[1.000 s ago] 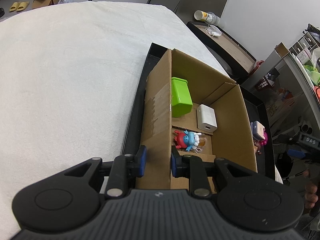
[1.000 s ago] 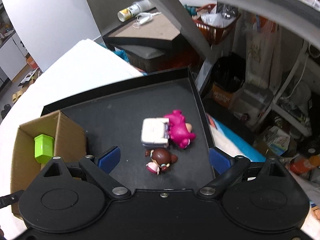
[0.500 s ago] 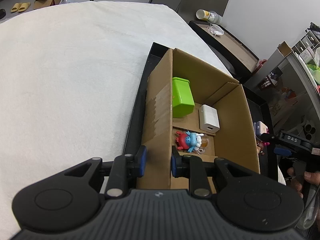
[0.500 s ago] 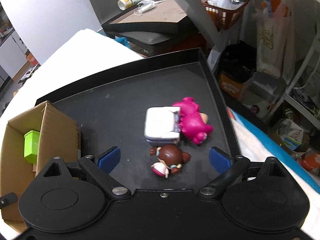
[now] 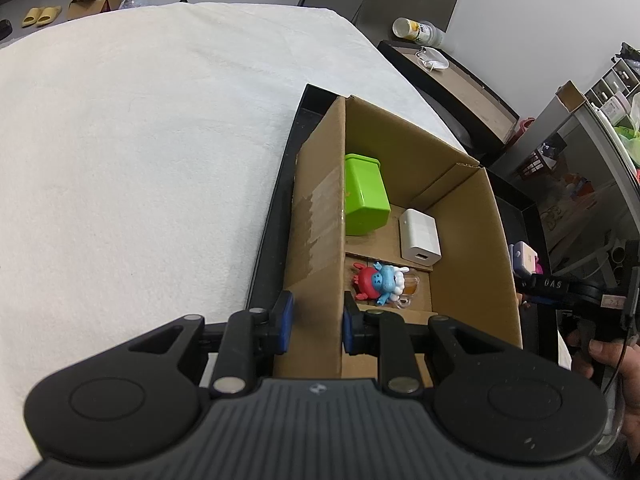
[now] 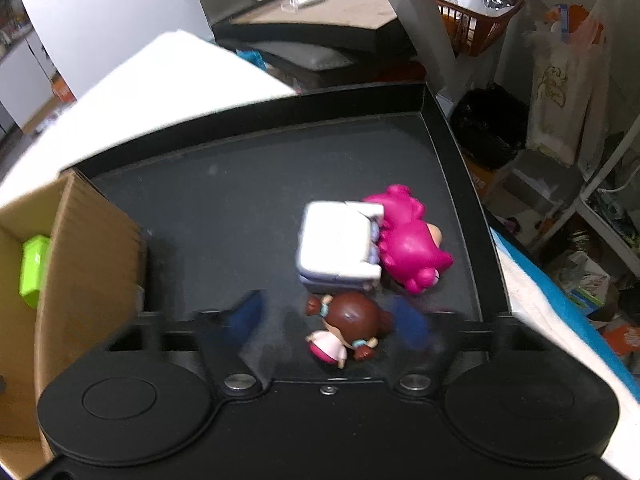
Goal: Organize rigid objects
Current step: 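Move the right gripper back to the tray and grasp the brown-haired doll figurine, then carry the doll figurine with the right gripper into the cardboard box and release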
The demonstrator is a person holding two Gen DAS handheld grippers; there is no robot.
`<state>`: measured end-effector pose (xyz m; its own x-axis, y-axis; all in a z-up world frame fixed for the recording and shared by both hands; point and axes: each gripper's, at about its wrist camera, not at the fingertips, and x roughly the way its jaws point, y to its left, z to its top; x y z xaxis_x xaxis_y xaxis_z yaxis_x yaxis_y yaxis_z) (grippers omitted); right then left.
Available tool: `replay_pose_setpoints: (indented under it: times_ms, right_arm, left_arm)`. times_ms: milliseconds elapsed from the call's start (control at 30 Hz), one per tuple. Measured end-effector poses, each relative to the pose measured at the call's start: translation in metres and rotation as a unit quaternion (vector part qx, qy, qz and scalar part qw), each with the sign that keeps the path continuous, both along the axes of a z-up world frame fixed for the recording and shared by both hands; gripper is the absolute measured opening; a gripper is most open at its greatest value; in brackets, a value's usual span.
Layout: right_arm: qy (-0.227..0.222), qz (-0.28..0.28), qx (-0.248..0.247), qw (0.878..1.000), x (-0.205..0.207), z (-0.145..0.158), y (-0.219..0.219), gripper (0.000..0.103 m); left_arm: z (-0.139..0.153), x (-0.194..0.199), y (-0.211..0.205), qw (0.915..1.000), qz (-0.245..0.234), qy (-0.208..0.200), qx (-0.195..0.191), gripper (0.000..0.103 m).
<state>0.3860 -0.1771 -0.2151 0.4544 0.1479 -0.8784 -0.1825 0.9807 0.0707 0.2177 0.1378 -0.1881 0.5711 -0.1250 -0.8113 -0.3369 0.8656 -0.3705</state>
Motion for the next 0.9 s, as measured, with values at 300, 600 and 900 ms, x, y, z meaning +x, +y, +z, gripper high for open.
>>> replay_pose_setpoints:
  times_ms: [300, 600, 900]
  right_arm:
    - [0.022, -0.01, 0.011, 1.0, -0.009, 0.007, -0.004, 0.04]
    - [0.022, 0.007, 0.005, 1.0, -0.024, 0.031, 0.006, 0.04]
    - [-0.002, 0.032, 0.017, 0.999, -0.037, 0.066, 0.025, 0.04]
  left_arm:
    - [-0.002, -0.001, 0.001, 1.0, -0.001, -0.001, -0.001, 0.023]
    - [-0.001, 0.0, -0.001, 1.0, -0.003, -0.002, 0.001, 0.023]
    - [-0.001, -0.001, -0.002, 1.0, -0.003, -0.002, 0.001, 0.023]
